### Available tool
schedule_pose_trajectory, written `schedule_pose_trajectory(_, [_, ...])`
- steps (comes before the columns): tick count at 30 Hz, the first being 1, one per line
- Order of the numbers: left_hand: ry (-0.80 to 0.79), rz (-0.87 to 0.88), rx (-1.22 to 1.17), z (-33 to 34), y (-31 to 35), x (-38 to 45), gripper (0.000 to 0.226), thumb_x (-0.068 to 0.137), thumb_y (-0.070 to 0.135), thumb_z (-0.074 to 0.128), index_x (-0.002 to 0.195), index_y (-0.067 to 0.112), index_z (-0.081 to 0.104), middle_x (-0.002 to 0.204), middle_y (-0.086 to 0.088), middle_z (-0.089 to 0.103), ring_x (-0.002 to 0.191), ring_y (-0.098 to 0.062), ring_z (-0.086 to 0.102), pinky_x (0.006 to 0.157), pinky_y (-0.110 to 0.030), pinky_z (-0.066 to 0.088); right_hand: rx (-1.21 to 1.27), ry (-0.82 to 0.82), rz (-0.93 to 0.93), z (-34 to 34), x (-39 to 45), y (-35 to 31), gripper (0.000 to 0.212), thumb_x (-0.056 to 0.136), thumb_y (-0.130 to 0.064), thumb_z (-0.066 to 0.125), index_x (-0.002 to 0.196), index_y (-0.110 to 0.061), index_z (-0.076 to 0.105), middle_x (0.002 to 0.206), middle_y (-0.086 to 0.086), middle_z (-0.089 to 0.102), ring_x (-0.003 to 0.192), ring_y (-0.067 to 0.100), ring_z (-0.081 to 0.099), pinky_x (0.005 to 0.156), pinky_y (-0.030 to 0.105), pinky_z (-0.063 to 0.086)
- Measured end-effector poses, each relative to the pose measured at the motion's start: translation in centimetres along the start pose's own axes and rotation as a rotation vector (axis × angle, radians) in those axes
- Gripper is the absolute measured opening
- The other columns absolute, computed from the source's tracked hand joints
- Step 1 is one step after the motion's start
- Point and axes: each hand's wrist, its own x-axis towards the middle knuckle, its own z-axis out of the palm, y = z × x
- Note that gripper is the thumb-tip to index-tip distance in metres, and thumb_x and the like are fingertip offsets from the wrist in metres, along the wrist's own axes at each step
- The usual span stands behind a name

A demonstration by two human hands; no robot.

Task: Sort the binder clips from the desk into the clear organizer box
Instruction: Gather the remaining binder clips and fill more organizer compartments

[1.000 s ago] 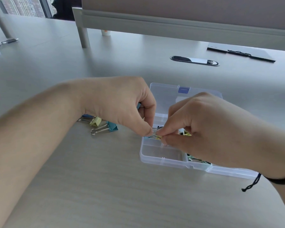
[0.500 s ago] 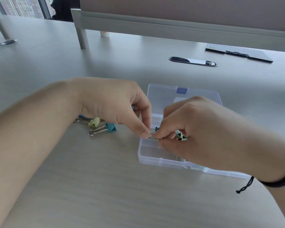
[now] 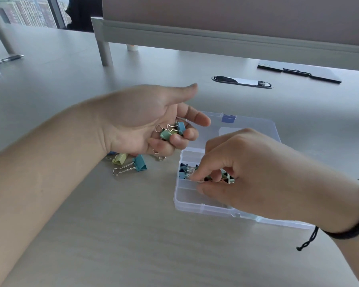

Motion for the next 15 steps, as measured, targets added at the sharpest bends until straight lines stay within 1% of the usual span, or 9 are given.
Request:
schedule_pose_trajectory(2, [-0.018,-0.002,-0.068,-0.2,-0.4,0.3,0.056,0.099,0.05,0.043,0.121,0.003,0.064,0.071,0.002,0.065,0.05,-0.008,0.061,0.041,-0.018,0.046,0.031,0.014,0.011,0.1,0.1,0.1,0.015,0.082,-0.042,0.066,0.095,-0.043,0.074,0.072,-0.016,0.062,0.067,0.004,0.055,0.058,0.019,0.043])
schedule_pose_trajectory(4, [-0.039,0.009,-0.096,0.0,-0.3,0.2,0.047,0.099,0.044,0.044,0.119,0.005,0.062,0.079,-0.003,0.065,0.055,-0.011,0.061,0.045,-0.02,0.046,0.079,0.076,0.029,0.2,0.2,0.3,0.013,0.08,-0.043,0.069,0.092,-0.042,0.074,0.066,-0.014,0.06,0.065,0.005,0.054,0.054,0.019,0.039])
schedule_pose_trajectory(7, [-0.18,-0.001,-0.194,-0.2,0.0,0.0,0.028,0.092,0.026,0.053,0.112,0.006,0.059,0.094,-0.011,0.059,0.068,-0.016,0.056,0.053,-0.025,0.036,0.146,0.214,0.082,0.2,0.5,0.6,0.013,0.078,-0.047,0.068,0.087,-0.04,0.073,0.059,-0.011,0.059,0.062,0.006,0.054,0.052,0.02,0.039])
schedule_pose_trajectory(9, [-0.272,0.009,-0.254,-0.7,0.1,0.0,0.03,0.084,0.012,0.052,0.114,0.005,0.054,0.101,-0.016,0.055,0.073,-0.019,0.055,0.052,-0.026,0.037,0.155,0.276,0.114,0.1,0.5,0.7,0.018,0.075,-0.052,0.062,0.087,-0.042,0.071,0.06,-0.011,0.059,0.063,0.004,0.054,0.051,0.019,0.039])
schedule_pose_trajectory(11, [-0.257,0.041,-0.286,-1.1,-0.1,0.3,0.038,0.078,-0.001,0.046,0.114,0.004,0.054,0.096,-0.019,0.059,0.073,-0.021,0.059,0.05,-0.026,0.038,0.152,0.292,0.144,0.2,0.5,0.8,0.018,0.075,-0.054,0.06,0.087,-0.044,0.069,0.062,-0.012,0.059,0.063,0.003,0.053,0.052,0.024,0.042])
schedule_pose_trajectory(13, [-0.208,0.102,-0.247,-1.4,-0.1,0.5,0.041,0.074,-0.011,0.042,0.11,0.003,0.056,0.087,-0.019,0.066,0.076,-0.022,0.063,0.047,-0.025,0.04,0.125,0.291,0.16,0.4,0.5,0.8,0.016,0.076,-0.053,0.061,0.088,-0.044,0.067,0.061,-0.013,0.058,0.063,0.002,0.053,0.053,0.026,0.043])
schedule_pose_trajectory(15, [-0.181,0.162,-0.188,-1.5,0.0,0.5,0.038,0.08,-0.018,0.04,0.106,0.005,0.056,0.085,-0.018,0.069,0.077,-0.022,0.066,0.046,-0.023,0.041,0.101,0.318,0.167,0.6,0.6,0.8,0.013,0.078,-0.051,0.062,0.086,-0.042,0.066,0.059,-0.012,0.058,0.064,0.003,0.053,0.052,0.026,0.043])
